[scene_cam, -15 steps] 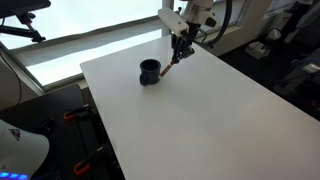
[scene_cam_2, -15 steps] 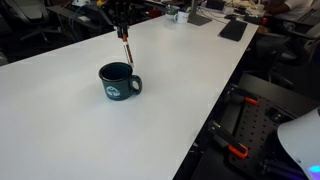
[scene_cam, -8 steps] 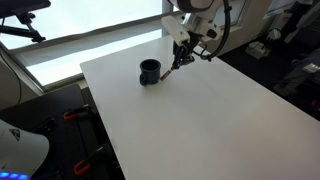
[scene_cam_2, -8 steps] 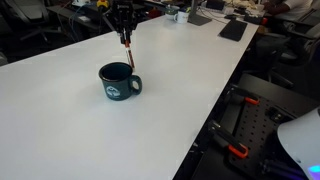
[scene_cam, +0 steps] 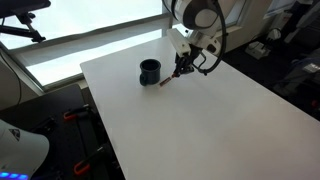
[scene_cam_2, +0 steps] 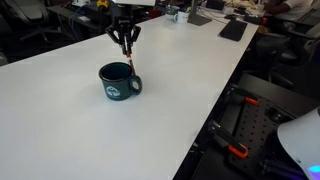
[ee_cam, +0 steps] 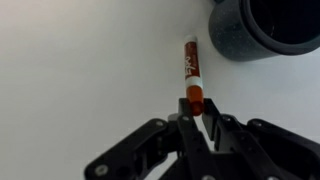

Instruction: Remove the marker from the mug

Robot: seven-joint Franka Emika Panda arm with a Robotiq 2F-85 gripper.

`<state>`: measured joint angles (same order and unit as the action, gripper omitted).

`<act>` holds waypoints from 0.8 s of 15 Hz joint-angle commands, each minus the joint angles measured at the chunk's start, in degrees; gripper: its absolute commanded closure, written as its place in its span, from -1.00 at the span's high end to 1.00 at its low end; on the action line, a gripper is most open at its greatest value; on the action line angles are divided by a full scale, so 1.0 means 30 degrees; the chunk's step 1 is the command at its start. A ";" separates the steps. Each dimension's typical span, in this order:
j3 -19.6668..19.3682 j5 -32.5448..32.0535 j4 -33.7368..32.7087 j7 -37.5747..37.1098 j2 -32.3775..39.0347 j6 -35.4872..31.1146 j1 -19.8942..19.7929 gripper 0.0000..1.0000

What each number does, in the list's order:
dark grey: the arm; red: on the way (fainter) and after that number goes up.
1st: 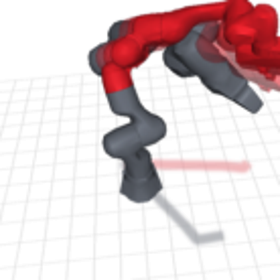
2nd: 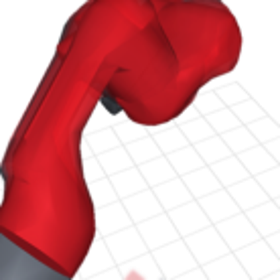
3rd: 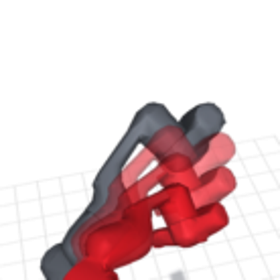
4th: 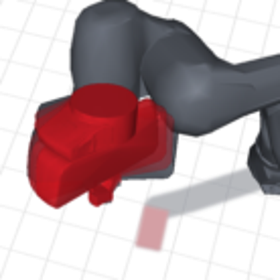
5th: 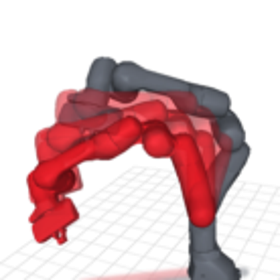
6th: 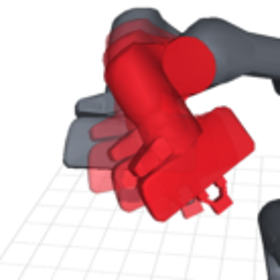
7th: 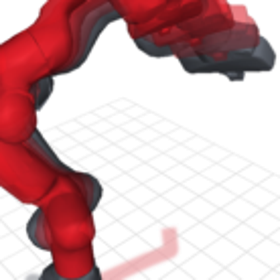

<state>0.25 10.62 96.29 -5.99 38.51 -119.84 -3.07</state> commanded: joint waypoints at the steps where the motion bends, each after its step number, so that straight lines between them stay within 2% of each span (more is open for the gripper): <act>1: -0.0094 0.0348 -0.1256 -0.0486 0.1527 0.0623 -0.0108 -0.91; 4: 0.0021 0.0455 -0.1647 -0.0220 0.2394 0.0731 -0.0334 -0.91; 5: -0.0088 0.0132 -0.0890 -0.0065 0.1865 0.0066 -0.0170 -0.64; 10: -0.0082 0.0179 -0.1314 -0.0065 0.2450 0.0089 -0.0251 -0.64; 11: -0.0082 0.0180 -0.1337 -0.0065 0.2450 0.0099 -0.0252 -0.14; 12: -0.0077 0.0190 -0.1336 -0.0065 0.2458 0.0098 -0.0254 -0.12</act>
<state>0.21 11.01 92.52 -6.26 45.74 -119.74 -3.97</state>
